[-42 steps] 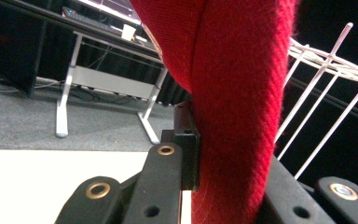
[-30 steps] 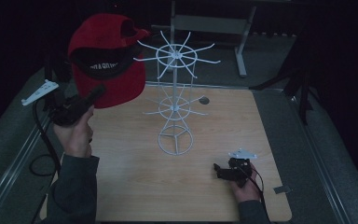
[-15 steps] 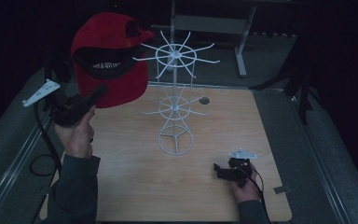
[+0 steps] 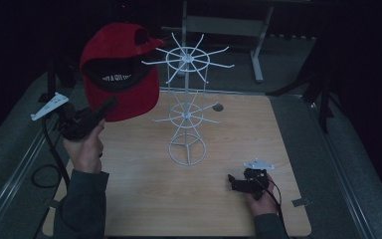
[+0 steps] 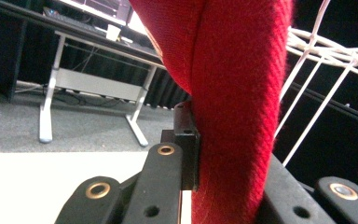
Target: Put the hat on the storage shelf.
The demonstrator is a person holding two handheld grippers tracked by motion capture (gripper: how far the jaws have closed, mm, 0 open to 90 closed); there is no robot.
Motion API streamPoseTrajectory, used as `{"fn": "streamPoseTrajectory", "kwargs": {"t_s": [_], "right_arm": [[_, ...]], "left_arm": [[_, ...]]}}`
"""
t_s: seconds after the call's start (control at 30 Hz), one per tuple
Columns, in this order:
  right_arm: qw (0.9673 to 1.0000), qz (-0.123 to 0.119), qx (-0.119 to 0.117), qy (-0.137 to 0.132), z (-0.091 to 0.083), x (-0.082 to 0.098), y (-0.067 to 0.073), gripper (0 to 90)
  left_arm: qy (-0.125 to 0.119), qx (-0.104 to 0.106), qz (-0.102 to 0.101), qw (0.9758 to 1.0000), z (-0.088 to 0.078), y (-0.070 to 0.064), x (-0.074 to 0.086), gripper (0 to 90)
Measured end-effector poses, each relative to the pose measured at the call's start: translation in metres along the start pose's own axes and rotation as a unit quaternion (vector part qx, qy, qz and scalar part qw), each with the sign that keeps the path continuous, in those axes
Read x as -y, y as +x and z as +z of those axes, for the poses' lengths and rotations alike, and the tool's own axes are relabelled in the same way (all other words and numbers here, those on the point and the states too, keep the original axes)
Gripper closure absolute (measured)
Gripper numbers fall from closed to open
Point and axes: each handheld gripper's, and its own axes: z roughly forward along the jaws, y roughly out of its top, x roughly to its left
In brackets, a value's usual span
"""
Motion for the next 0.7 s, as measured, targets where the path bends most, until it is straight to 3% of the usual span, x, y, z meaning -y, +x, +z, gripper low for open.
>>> {"fn": "streamPoseTrajectory", "kwargs": {"t_s": [0.33,0.7], "right_arm": [[1.0,0.0,0.0,0.0,0.0,0.0,0.0,13.4],[1.0,0.0,0.0,0.0,0.0,0.0,0.0,13.4]], "left_arm": [[0.012,0.005,-0.008,0.9999,0.003,0.006,0.024,85.0],[0.047,0.01,-0.004,0.9988,0.013,0.009,0.055,84.8]]}}
